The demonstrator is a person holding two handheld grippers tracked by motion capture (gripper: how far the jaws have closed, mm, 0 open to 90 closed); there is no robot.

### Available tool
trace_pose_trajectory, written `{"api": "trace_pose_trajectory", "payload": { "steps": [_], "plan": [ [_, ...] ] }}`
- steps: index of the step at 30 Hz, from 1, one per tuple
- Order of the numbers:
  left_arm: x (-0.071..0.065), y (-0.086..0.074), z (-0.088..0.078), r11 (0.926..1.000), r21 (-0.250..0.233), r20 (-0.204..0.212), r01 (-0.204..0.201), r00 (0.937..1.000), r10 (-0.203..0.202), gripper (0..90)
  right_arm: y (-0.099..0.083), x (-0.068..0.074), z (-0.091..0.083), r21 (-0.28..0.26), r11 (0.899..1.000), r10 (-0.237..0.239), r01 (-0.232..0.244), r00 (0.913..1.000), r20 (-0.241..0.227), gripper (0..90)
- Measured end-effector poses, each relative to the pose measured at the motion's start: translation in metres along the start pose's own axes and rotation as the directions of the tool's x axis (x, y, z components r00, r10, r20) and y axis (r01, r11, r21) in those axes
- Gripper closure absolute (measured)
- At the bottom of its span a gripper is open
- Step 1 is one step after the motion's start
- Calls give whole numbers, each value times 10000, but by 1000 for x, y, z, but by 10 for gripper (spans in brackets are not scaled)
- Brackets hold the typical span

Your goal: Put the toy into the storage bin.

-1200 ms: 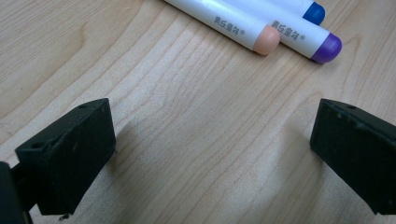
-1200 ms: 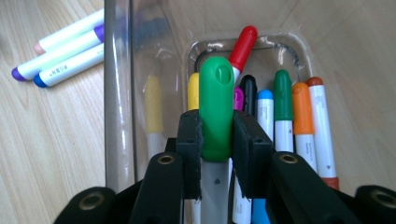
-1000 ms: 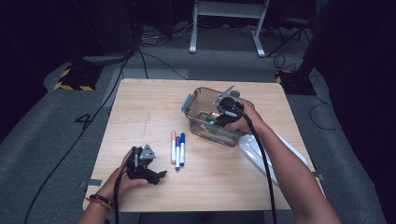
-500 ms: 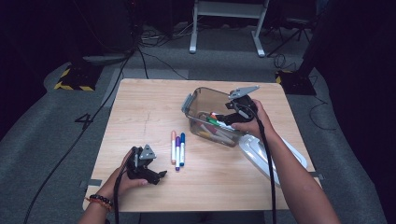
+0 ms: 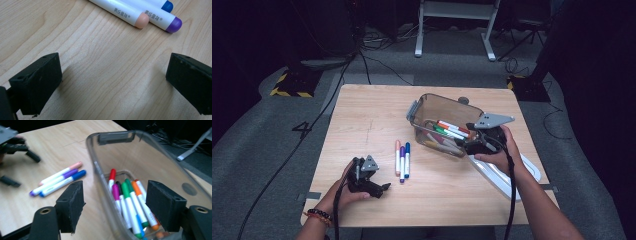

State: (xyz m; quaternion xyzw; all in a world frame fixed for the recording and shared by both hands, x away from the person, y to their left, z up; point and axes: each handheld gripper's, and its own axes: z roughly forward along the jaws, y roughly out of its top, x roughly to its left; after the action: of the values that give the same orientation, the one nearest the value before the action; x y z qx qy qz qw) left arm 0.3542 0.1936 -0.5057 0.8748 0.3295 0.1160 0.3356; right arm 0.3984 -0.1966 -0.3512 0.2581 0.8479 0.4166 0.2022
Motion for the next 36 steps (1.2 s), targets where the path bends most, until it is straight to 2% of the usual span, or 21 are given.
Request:
{"api": "trace_pose_trajectory", "payload": {
  "steps": [4,7,9,13,16,23,27,28,31,36],
  "plan": [
    [0,0,0,10000,1,-23,5,10000,-5,6,-16,10,-12,-486,9986,196,-220,9986,-498,296],
    [0,0,0,10000,-2,-20,6,10000,-6,6,-27,22,-16,-516,9985,135,-172,9973,-721,296],
    [0,0,0,10000,2,-13,6,10000,-6,6,-33,29,-16,-464,9989,-81,44,9966,-816,291],
    [0,0,0,10000,-5,-9,5,10000,-5,6,-44,42,-13,-489,9988,-60,7,9939,-1097,292],
    [0,0,0,10000,2,-16,3,10000,-3,6,-53,52,-4,-267,9990,-392,362,9919,-1208,289],
    [0,0,0,10000,-6,-20,12,10000,-12,6,-79,71,18,224,9988,-383,435,9797,-1969,284],
    [0,0,0,10000,13,-38,0,10000,0,6,-88,79,31,493,9975,-397,508,9777,-2060,282],
    [0,0,0,10000,9,-50,-7,10000,7,6,-89,81,35,543,9968,-473,595,9781,-2028,286],
    [0,0,0,10000,16,-44,-15,10000,15,6,-88,85,48,561,9975,-302,435,9754,-2182,297],
    [0,0,0,10000,7,-39,5,10000,-5,6,-72,92,73,400,9964,-640,742,9749,-2131,311]
  ]
}}
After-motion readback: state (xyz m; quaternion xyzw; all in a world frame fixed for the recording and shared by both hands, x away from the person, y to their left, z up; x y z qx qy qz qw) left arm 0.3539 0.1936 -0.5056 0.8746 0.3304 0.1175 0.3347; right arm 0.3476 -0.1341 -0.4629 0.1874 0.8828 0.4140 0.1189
